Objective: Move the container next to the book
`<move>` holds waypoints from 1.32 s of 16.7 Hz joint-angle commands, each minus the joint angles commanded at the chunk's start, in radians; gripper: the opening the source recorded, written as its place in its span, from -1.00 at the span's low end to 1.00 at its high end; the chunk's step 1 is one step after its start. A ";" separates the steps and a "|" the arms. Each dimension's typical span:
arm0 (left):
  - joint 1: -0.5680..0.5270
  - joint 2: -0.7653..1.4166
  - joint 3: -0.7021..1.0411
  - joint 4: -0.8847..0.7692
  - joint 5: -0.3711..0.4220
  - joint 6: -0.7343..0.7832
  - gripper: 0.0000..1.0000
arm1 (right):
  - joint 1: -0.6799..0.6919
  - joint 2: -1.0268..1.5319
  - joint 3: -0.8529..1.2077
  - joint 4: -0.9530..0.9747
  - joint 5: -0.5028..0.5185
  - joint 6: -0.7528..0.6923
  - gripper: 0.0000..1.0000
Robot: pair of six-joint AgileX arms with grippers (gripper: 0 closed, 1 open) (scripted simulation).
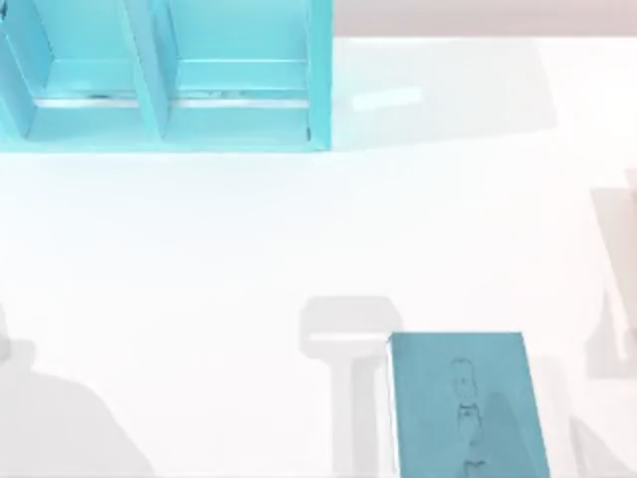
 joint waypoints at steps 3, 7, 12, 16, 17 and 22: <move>0.002 0.024 -0.077 0.099 0.000 0.000 1.00 | 0.000 0.000 0.000 0.000 0.000 0.000 1.00; 0.005 0.068 -0.212 0.291 0.000 0.004 1.00 | 0.000 0.000 0.000 0.000 0.000 0.000 1.00; 0.007 0.085 -0.268 0.353 0.000 0.006 1.00 | 0.000 0.000 0.000 0.000 0.000 0.000 1.00; 0.007 0.085 -0.268 0.353 0.000 0.006 0.70 | 0.000 0.000 0.000 0.000 0.000 0.000 1.00; 0.007 0.085 -0.268 0.353 0.000 0.006 0.55 | 0.000 0.000 0.000 0.000 0.000 0.000 1.00; 0.007 0.085 -0.268 0.353 0.000 0.006 -0.21 | 0.000 0.000 0.000 0.000 0.000 0.000 1.00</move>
